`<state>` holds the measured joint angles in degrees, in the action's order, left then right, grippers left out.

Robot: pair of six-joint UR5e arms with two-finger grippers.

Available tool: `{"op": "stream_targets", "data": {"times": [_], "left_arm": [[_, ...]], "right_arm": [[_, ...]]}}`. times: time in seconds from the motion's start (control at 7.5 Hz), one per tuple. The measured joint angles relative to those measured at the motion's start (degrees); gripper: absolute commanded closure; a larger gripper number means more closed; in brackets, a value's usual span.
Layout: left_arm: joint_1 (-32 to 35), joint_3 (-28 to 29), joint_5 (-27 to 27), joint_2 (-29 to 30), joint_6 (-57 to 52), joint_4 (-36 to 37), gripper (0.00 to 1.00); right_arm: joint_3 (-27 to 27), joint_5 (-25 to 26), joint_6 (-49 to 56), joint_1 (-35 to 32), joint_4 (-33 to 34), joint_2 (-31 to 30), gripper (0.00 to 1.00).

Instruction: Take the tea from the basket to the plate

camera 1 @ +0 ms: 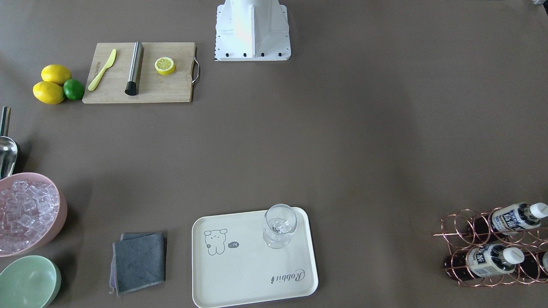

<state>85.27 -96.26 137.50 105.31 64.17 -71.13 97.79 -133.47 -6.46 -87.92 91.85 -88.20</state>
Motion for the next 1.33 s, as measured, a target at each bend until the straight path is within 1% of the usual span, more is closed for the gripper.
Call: {"op": "stream_targets", "data": {"times": [0.27,0.4,0.53,0.67,0.8,0.93,1.07,1.33], "left_arm": [[-0.21,3.37,-0.50,3.18,5.78,-1.27,0.01],[-0.31,6.23,-0.51,6.42,10.79,-1.62,0.01],[-0.51,8.33,-0.59,8.76,16.95,-3.62,0.01],[-1.04,9.33,-1.28,10.49,24.69,-6.38,0.02],[-1.65,9.38,-4.39,12.46,33.08,-7.63,0.02],[-1.99,9.46,-6.45,14.41,37.50,-6.92,0.02],[-1.93,9.78,-7.34,16.06,37.63,-5.21,0.02],[-1.51,11.95,-7.75,18.92,32.91,-1.59,0.03]], "right_arm": [[2.18,-0.01,-0.13,1.16,-0.04,0.53,0.00],[2.68,-0.16,-0.19,1.68,-0.63,1.50,0.00],[2.65,-0.91,-0.27,2.38,-4.22,1.98,0.00],[2.48,-1.79,-0.57,3.67,-9.71,2.00,0.00],[2.40,-2.92,-2.21,5.53,-14.47,2.05,0.00],[2.33,-4.05,-6.36,7.95,-18.01,2.38,0.00],[1.31,-4.50,-9.32,9.81,-22.57,2.73,0.00],[-4.39,-4.75,-11.19,11.35,-33.21,2.92,0.00]]}}
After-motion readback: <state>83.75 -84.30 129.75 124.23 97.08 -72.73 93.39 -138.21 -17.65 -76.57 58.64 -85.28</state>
